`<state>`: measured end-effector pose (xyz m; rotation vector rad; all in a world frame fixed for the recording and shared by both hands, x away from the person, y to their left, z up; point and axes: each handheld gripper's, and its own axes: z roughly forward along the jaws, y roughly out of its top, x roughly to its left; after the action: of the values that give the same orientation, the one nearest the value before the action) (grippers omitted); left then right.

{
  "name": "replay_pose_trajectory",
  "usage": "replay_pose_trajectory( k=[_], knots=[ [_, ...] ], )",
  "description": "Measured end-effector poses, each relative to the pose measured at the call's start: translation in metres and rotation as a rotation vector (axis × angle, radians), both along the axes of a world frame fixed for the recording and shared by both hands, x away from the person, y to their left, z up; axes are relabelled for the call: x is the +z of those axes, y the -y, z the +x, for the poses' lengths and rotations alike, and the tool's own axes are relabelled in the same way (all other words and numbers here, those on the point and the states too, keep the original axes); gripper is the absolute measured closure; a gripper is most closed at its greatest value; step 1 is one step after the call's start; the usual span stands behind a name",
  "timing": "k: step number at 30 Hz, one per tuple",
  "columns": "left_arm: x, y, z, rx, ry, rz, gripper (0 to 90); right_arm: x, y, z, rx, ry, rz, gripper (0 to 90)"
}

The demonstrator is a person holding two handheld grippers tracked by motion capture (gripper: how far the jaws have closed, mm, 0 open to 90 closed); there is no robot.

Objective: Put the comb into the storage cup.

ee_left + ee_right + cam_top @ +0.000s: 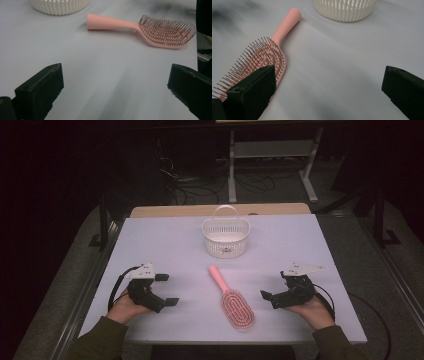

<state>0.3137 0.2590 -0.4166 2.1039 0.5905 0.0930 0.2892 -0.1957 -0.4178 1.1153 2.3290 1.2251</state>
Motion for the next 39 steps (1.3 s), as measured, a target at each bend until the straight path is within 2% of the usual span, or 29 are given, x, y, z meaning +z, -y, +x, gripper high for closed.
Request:
replay_pose_trajectory(
  k=[6, 12, 16, 20, 39],
  knots=[
    [0.0, 0.0, 0.002, -0.001, -0.002, 0.004, 0.0, 0.0, 0.001, 0.0, -0.003, 0.006, 0.004, 0.0],
    [0.004, 0.0, 0.003, 0.005, 0.016, -0.012, 1.4, 0.001, 0.003, -0.001, -0.003, 0.011, 0.012, 0.0],
    [0.005, 0.0, 0.004, 0.001, 0.018, -0.018, 1.4, 0.003, 0.003, -0.001, -0.015, 0.017, 0.028, 0.0],
    [0.006, 0.0, 0.005, -0.002, 0.018, -0.021, 1.4, 0.003, 0.003, -0.001, -0.011, 0.019, 0.023, 0.0],
    [0.01, 0.012, 0.012, -0.011, 0.026, -0.027, 0.0, 0.003, 0.003, 0.0, -0.014, 0.027, 0.033, 0.0]
  ],
)
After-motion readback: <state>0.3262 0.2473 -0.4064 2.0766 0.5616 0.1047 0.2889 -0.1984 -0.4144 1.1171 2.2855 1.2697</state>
